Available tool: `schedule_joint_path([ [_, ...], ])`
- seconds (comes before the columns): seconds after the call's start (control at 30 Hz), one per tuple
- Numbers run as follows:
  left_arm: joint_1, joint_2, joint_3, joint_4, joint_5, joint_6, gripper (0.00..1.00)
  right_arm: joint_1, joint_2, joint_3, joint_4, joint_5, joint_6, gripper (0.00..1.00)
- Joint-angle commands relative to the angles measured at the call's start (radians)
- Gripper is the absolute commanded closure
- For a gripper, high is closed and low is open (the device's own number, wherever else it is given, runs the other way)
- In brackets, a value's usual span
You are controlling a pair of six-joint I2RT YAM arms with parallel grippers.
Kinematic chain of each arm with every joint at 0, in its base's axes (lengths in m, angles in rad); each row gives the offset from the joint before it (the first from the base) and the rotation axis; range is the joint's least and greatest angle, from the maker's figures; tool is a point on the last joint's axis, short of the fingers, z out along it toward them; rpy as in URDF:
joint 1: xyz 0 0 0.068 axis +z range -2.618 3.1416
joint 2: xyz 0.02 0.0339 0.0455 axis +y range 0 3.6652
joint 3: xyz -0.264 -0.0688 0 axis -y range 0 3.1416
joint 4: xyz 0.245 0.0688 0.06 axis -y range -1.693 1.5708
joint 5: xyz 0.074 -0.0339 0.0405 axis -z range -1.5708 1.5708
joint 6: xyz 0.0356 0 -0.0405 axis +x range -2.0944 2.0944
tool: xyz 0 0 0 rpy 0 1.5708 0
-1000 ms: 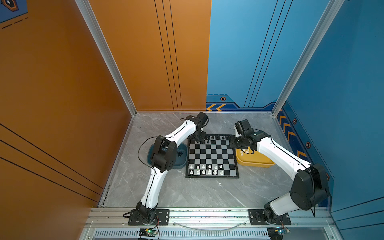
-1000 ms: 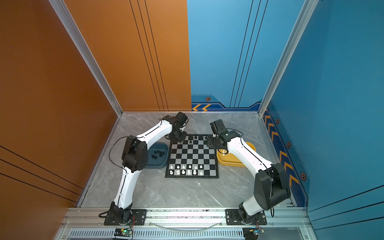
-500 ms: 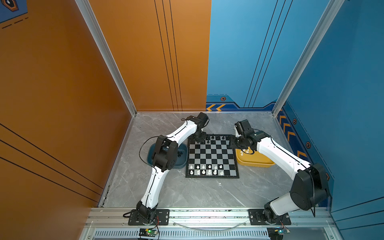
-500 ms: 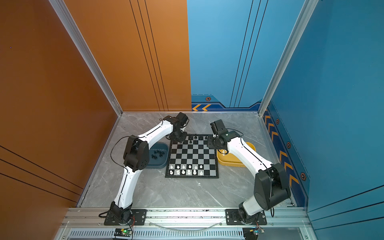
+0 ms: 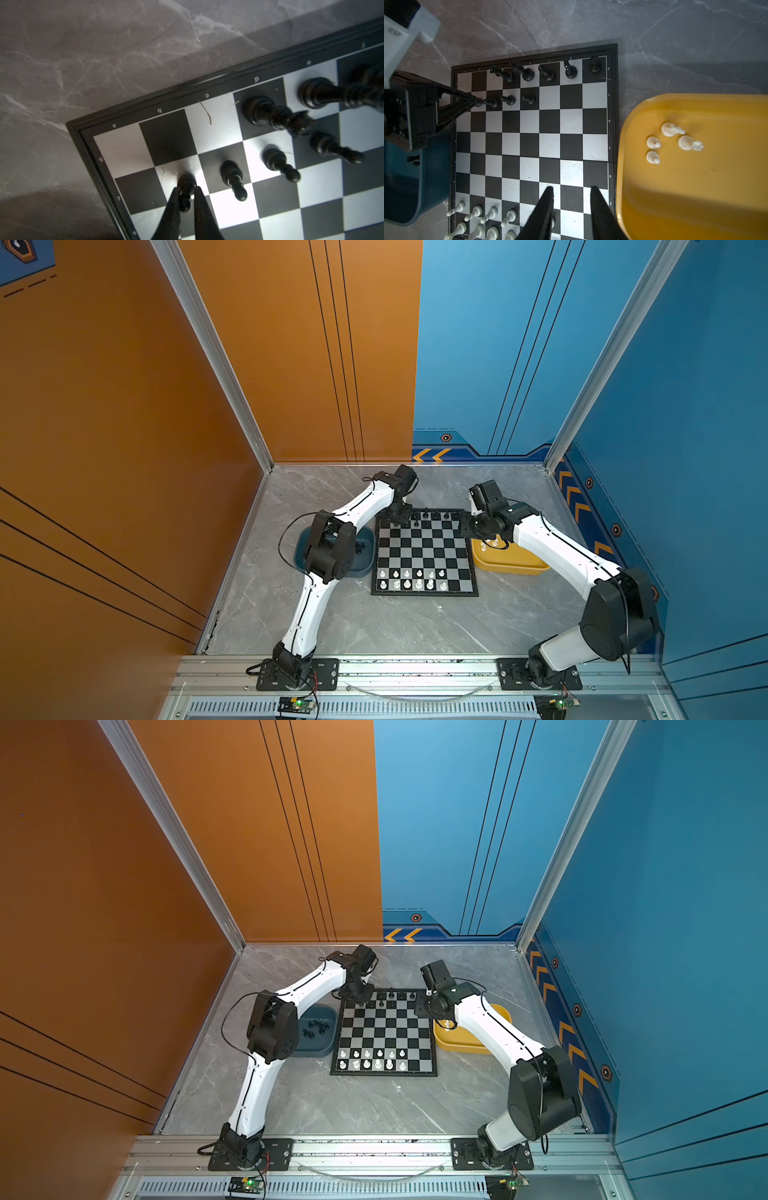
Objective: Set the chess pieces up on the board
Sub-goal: 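Lower the black pawn beside the other black pawns and open the left gripper, then lift the left gripper off the board and move it back over the teal tray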
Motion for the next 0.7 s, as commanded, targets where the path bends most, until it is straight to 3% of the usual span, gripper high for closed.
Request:
schedule_joint_path([
  [0.0,0.002,0.026,0.018,-0.028,-0.007,0.004,0.78,-0.008,-0.034,-0.011,0.007,-0.009,0.012,0.67],
  [0.2,0.0,0.021,0.02,-0.028,-0.004,0.005,0.73,-0.008,-0.041,-0.017,0.007,-0.005,0.012,0.67],
  [0.67,-0.003,-0.035,0.011,-0.028,-0.037,0.007,0.71,-0.008,-0.052,-0.026,0.007,-0.003,0.012,0.67],
])
